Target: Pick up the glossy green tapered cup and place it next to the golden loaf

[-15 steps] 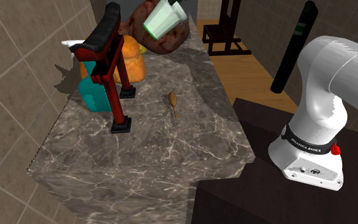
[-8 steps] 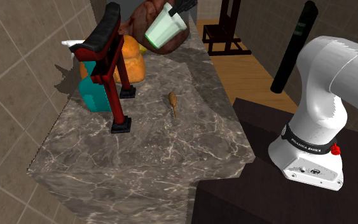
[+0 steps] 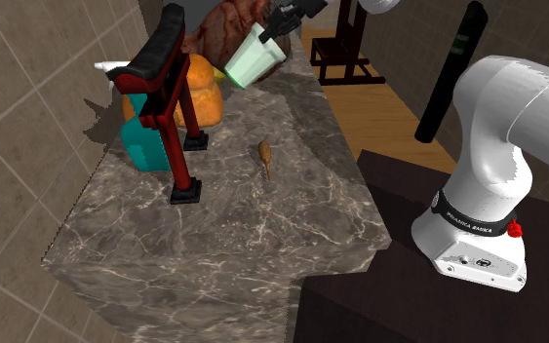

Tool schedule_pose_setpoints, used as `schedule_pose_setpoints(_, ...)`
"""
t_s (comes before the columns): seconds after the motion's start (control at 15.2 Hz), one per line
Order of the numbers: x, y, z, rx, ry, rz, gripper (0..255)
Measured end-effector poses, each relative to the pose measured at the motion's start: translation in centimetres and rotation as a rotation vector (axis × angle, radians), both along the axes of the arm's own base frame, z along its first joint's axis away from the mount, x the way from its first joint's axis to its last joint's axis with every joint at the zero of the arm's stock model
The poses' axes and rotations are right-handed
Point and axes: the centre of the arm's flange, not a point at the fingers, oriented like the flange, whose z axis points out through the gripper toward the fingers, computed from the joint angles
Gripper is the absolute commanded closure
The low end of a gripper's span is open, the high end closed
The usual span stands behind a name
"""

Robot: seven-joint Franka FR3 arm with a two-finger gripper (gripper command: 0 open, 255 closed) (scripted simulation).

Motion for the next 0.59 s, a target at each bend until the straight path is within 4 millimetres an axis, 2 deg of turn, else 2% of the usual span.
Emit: schedule_pose_setpoints(0.59,0.0,0.0,-4.7,-0.001,-0.002,0.0,255)
